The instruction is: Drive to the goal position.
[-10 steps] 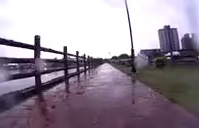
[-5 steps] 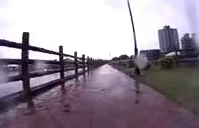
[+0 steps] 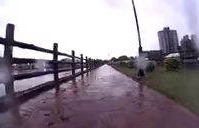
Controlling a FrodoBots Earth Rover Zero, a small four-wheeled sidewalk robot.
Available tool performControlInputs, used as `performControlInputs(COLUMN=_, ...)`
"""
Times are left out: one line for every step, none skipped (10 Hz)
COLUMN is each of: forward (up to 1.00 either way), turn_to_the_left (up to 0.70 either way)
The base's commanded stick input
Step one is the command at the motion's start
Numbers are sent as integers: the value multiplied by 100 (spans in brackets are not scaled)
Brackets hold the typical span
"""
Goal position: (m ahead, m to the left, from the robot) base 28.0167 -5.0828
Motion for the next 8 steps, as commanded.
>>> performControlInputs(forward=100, turn_to_the_left=0)
performControlInputs(forward=100, turn_to_the_left=0)
performControlInputs(forward=100, turn_to_the_left=0)
performControlInputs(forward=100, turn_to_the_left=0)
performControlInputs(forward=100, turn_to_the_left=0)
performControlInputs(forward=100, turn_to_the_left=0)
performControlInputs(forward=100, turn_to_the_left=0)
performControlInputs(forward=100, turn_to_the_left=0)
